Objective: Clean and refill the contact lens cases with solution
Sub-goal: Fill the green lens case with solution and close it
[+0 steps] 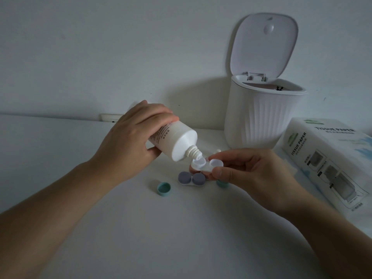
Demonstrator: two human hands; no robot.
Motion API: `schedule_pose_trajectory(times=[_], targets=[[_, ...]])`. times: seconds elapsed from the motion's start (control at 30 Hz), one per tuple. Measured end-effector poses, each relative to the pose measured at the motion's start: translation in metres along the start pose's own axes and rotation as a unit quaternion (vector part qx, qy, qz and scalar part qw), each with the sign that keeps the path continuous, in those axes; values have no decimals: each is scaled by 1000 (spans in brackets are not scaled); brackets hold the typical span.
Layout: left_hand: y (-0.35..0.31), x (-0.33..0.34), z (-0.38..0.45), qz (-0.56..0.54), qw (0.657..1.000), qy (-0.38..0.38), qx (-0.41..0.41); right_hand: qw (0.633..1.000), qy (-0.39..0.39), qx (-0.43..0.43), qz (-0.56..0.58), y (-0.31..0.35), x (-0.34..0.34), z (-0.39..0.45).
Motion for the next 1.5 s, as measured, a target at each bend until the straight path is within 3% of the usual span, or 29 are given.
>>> schedule_pose_trajectory(times=[1.13,1.5], targets=[[1,0,1,15,1000,-4,-2,999,4,22,31,-12,-1,0],[-1,0,-1,-23,998,-6,-62,999,0,16,31,-10,-1,0]])
Point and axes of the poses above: each hand's wrist, its own z-axis towards the middle knuckle, its own x-axis out of the palm, y = z × x, the point moved 4 cm from there along z, towards the middle knuckle, and after that the axes turned 6 degrees about -x, right-handed, at the moved point
